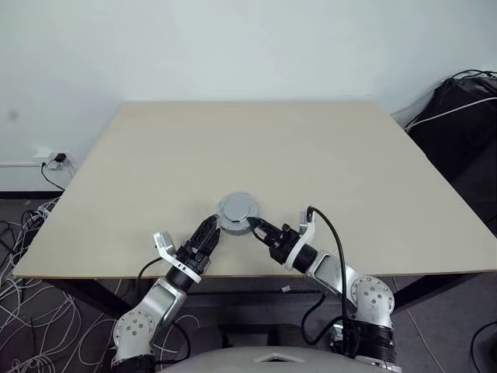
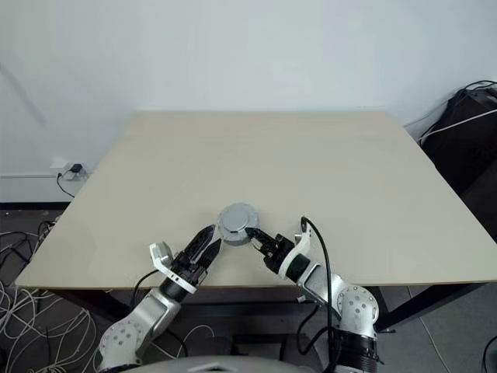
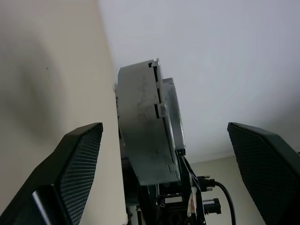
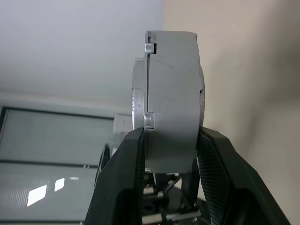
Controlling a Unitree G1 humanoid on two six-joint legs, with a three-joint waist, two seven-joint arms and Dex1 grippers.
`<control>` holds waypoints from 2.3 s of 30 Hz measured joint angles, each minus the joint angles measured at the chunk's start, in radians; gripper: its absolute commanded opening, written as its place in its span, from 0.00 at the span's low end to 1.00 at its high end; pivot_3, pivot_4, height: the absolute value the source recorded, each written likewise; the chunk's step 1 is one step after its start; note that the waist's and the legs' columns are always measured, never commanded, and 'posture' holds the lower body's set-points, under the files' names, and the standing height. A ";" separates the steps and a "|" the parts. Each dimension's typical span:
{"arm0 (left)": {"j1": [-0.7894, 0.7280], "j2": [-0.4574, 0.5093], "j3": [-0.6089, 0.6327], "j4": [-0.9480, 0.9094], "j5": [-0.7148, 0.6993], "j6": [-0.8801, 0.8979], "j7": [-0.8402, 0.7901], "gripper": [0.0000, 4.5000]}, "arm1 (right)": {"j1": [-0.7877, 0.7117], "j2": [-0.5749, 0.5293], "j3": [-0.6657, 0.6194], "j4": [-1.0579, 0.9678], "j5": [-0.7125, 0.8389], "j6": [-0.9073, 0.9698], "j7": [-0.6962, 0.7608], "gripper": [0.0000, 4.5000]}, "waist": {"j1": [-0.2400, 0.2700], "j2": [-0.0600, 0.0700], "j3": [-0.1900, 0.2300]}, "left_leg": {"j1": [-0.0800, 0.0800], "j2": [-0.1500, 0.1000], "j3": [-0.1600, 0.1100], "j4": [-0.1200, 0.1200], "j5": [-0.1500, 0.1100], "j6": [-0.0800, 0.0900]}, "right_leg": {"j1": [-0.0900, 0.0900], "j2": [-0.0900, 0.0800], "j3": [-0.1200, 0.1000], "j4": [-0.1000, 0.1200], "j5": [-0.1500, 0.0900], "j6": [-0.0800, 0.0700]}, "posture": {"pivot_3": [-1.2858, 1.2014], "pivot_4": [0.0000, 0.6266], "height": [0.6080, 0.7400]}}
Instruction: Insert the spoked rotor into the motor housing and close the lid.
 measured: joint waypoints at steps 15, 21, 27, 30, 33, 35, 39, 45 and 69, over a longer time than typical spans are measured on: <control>-0.012 0.001 -0.048 0.021 -0.020 -0.023 -0.002 1.00 | 0.039 -0.057 0.073 -0.012 0.129 0.019 -0.056 0.29 | -0.002 -0.001 0.000 | 0.000 0.001 0.000 0.000 -0.002 0.002 | -0.001 -0.001 0.000 -0.001 0.000 0.000 | 0.52 0.00 1.00; -0.012 0.001 -0.051 0.021 -0.020 -0.035 0.000 1.00 | 0.049 -0.070 0.096 -0.013 0.138 0.007 -0.065 0.29 | -0.002 -0.001 0.001 | -0.001 0.001 0.000 0.000 -0.004 0.002 | -0.001 -0.002 0.000 -0.001 0.000 0.000 | 0.52 0.00 1.00; -0.012 0.000 -0.051 0.025 -0.021 -0.044 0.006 0.57 | 0.049 -0.081 0.108 -0.026 0.157 -0.009 -0.067 0.29 | -0.001 -0.001 0.001 | -0.001 0.001 0.000 0.000 -0.004 0.002 | -0.001 -0.002 0.000 -0.001 0.000 0.000 | 0.52 0.00 1.00; -0.013 0.000 -0.052 0.028 -0.039 -0.046 0.008 0.49 | 0.049 -0.087 0.114 -0.027 0.160 -0.019 -0.065 0.29 | 0.000 -0.002 0.001 | -0.001 0.001 0.000 0.000 -0.004 0.002 | -0.001 -0.002 0.000 -0.001 0.000 0.000 | 0.52 0.00 1.00; -0.014 0.000 -0.055 0.028 -0.040 -0.049 0.015 0.49 | 0.049 -0.092 0.119 -0.027 0.160 -0.028 -0.065 0.29 | 0.001 -0.003 0.002 | -0.001 0.001 0.000 0.000 -0.004 0.002 | -0.001 -0.002 0.000 -0.001 0.000 0.000 | 0.52 0.00 1.00; -0.014 0.000 -0.058 0.028 -0.040 -0.052 0.021 0.49 | 0.049 -0.094 0.122 -0.028 0.154 -0.036 -0.061 0.29 | 0.001 -0.003 0.002 | -0.001 0.001 0.000 0.000 -0.004 0.002 | -0.001 -0.002 0.000 -0.001 0.000 0.000 | 0.52 0.00 1.00; -0.015 0.001 -0.060 0.028 -0.041 -0.060 0.027 0.49 | 0.049 -0.096 0.146 -0.051 0.084 -0.076 -0.025 0.29 | 0.003 -0.004 0.003 | -0.001 0.001 0.000 0.000 -0.004 0.001 | -0.001 -0.002 -0.001 -0.001 0.000 0.000 | 0.52 0.00 1.00; -0.020 0.000 -0.075 0.028 -0.039 -0.092 0.027 0.49 | 0.047 -0.125 0.163 -0.094 0.010 -0.105 0.018 0.37 | 0.010 -0.005 0.004 | -0.001 0.000 0.000 0.001 -0.003 0.000 | -0.001 -0.002 -0.001 -0.001 0.000 0.000 | 0.52 0.00 1.00; -0.208 -0.011 0.126 0.193 0.113 -0.341 0.197 0.48 | 0.155 -0.452 0.498 -0.271 -1.016 -0.764 0.268 1.00 | 0.023 -0.017 0.011 | -0.001 0.001 0.002 0.003 0.001 0.000 | 0.004 0.004 0.000 -0.001 0.001 0.002 | 0.52 0.00 1.00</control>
